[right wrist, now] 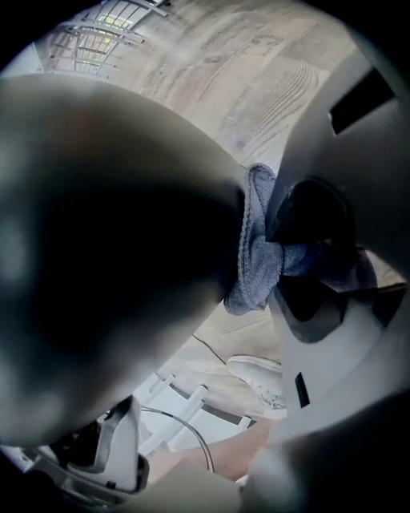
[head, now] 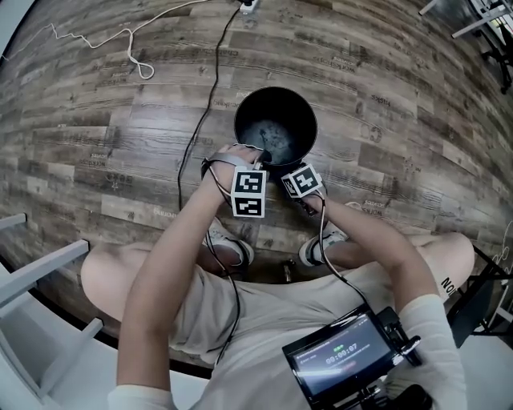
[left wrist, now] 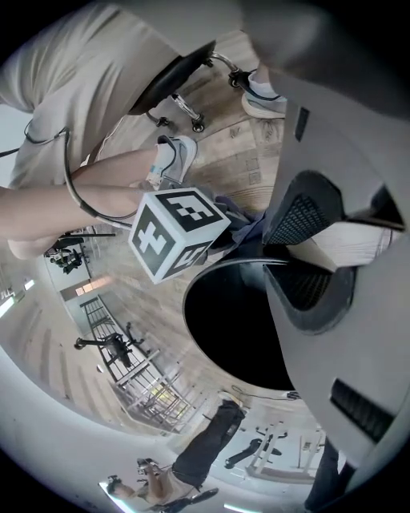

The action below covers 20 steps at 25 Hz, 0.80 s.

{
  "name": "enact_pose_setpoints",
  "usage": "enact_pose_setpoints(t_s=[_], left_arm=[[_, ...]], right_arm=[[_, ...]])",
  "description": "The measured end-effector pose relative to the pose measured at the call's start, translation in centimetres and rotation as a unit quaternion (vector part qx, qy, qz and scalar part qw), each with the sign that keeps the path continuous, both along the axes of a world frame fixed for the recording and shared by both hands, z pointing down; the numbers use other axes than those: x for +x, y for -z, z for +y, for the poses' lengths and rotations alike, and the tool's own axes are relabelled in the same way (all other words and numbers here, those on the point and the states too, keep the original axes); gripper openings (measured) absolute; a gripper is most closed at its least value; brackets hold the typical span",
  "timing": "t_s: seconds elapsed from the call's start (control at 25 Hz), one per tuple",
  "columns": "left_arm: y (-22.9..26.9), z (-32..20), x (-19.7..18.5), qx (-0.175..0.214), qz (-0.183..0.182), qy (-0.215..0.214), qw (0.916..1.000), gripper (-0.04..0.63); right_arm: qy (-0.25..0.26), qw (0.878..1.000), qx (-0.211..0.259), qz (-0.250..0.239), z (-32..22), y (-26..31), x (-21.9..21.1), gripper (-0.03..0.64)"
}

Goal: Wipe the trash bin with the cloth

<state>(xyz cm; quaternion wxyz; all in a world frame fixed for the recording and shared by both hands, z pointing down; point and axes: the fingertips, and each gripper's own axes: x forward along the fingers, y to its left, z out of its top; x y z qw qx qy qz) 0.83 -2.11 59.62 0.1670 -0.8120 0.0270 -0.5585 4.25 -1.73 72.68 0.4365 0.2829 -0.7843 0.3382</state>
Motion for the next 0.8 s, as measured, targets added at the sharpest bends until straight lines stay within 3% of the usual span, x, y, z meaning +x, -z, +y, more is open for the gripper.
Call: enact_pose_setpoints(t_s=[0.32, 0.56, 0.8], left_arm=[[-0.5, -0.6, 0.3, 0.000, 0.010, 0.006, 0.9999, 0.077], [-0.6, -0.8, 0.2, -0.009, 0.007, 0.030, 0.9995, 0.077], [-0.4, -0.4, 0.2, -0.016, 0.014, 0.047, 0.9987, 0.081]], right_arm=[[-0.028, 0.999, 0.000, 0.039, -1.7, -5.7, 1.6, 0.077], [-0.002, 0.999, 0.002, 0.046, -1.7, -7.4, 1.3, 0.077], [0.036, 0.998, -0.006, 0.046, 0.4, -4.7, 1.4, 0.077]])
